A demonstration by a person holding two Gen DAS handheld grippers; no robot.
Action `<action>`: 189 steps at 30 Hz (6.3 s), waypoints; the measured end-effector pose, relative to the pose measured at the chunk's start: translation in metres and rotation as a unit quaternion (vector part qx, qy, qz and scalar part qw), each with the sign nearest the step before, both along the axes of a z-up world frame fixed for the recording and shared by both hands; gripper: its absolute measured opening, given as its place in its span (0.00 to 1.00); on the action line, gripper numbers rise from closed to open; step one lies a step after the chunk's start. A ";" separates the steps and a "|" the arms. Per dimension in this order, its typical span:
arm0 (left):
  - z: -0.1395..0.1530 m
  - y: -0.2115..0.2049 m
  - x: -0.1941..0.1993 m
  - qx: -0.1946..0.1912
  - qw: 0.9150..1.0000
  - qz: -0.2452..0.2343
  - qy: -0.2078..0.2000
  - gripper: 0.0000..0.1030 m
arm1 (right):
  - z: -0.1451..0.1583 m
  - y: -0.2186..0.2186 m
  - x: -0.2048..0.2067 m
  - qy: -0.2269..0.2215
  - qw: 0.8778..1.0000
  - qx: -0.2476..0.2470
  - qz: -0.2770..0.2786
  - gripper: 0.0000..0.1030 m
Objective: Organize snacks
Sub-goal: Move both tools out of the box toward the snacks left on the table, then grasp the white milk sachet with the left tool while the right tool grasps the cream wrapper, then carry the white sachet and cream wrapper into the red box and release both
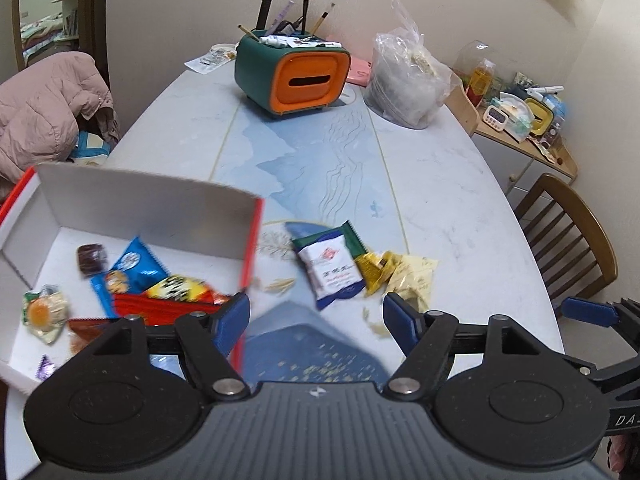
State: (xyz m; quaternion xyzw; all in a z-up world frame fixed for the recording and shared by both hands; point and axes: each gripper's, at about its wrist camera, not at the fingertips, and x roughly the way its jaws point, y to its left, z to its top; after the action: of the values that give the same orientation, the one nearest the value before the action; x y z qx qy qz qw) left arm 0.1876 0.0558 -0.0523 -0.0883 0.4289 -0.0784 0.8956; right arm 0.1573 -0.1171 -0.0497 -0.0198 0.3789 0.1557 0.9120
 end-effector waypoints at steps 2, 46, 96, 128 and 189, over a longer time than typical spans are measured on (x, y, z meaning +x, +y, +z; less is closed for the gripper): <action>-0.001 -0.012 0.011 0.000 1.000 0.007 0.003 0.71 | -0.003 -0.015 0.009 0.002 1.000 -0.004 -0.003 0.99; -0.124 -0.062 0.155 0.009 0.984 0.097 0.146 0.71 | -0.126 -0.012 0.166 0.143 0.988 -0.004 0.054 0.84; -0.007 -0.024 0.010 -0.009 0.997 0.014 0.081 0.47 | -0.010 -0.017 0.024 0.070 0.994 0.016 0.083 0.39; 0.013 0.170 -0.022 -0.006 0.994 0.090 0.066 0.47 | -0.017 0.143 0.023 0.084 0.987 0.001 0.134 0.40; 0.001 0.212 0.000 0.039 0.993 0.088 0.065 0.48 | -0.006 0.204 0.037 0.052 0.989 0.043 0.133 0.13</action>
State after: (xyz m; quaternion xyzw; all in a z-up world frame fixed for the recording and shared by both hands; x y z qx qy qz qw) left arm 0.1875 0.2675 -0.0512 -0.0952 0.4795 0.0237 0.8720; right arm 0.1943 0.0866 -0.0562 -0.0223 0.4123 0.2925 0.8625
